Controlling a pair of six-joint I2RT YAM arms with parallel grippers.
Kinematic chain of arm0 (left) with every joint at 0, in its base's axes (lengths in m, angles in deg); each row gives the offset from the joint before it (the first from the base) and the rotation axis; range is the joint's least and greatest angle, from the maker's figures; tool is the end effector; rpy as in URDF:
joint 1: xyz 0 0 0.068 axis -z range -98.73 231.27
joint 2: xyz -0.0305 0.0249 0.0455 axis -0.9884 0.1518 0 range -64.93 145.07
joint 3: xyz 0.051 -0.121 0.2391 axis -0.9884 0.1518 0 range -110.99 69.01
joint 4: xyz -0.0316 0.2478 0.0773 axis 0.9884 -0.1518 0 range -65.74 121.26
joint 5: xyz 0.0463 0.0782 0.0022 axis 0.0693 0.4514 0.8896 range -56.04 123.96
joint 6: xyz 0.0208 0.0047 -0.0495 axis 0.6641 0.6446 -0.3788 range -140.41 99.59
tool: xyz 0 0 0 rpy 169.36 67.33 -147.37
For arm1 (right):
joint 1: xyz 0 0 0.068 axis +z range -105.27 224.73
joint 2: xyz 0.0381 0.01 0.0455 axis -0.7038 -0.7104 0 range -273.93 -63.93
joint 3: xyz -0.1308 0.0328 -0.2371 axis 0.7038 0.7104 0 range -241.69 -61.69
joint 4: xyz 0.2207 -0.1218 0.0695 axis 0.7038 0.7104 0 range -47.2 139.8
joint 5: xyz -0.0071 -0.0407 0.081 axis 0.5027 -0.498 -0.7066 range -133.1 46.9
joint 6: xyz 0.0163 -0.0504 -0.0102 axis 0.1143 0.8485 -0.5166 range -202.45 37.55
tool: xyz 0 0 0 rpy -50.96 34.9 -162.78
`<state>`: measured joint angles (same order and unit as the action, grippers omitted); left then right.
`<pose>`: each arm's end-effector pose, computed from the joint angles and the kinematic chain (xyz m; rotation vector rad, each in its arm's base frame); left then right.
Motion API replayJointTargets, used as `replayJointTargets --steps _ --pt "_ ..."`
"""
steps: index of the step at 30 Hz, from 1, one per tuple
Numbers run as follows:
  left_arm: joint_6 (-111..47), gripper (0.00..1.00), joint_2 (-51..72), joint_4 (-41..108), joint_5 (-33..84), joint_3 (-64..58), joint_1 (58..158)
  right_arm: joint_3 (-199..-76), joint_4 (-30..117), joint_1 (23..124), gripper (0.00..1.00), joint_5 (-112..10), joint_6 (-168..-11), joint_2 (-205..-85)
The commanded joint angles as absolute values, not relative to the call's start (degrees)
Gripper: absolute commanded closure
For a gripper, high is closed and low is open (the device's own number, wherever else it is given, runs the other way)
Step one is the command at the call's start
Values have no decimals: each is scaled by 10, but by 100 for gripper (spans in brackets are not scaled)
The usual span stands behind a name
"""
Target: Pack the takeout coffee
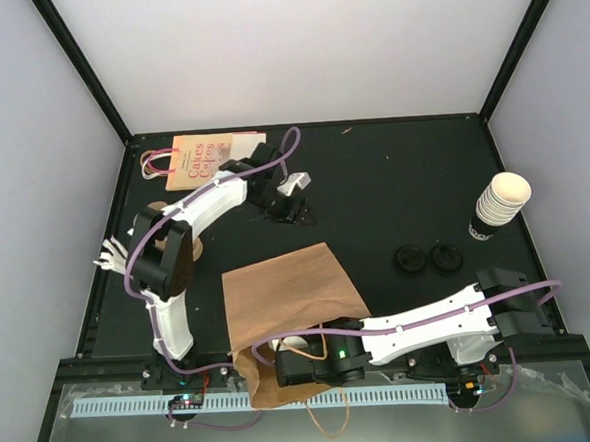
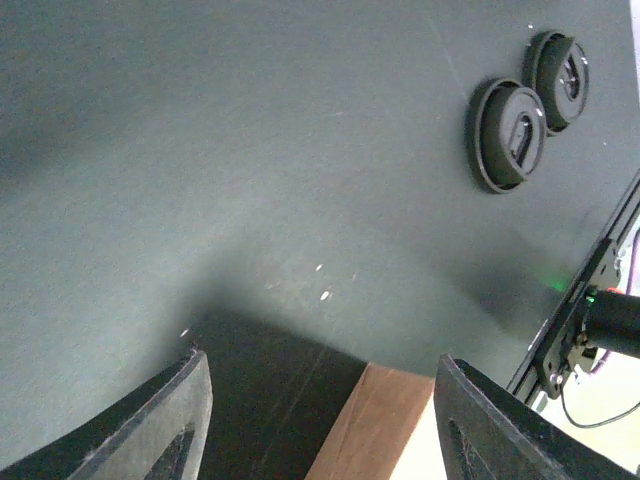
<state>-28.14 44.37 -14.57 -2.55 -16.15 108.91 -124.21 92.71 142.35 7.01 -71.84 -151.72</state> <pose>0.3362 -0.1998 0.2208 0.6505 2.7535 -1.0393 -0.0103 0.2830 0.2333 -1.7820 1.4620 -0.5741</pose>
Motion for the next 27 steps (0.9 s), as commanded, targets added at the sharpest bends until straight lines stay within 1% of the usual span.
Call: replayJointTargets --steps 1,7,27 --pt "-281 37 478 -150 -62 -212 1107 -1239 907 1418 46 76 -707 -1505" --pt "-269 41 499 -155 -80 -209 1109 -1231 900 1413 46 70 -706 -1501" --pt "-242 48 512 -160 -112 -187 1127 -1215 894 1409 47 57 -712 -1499"
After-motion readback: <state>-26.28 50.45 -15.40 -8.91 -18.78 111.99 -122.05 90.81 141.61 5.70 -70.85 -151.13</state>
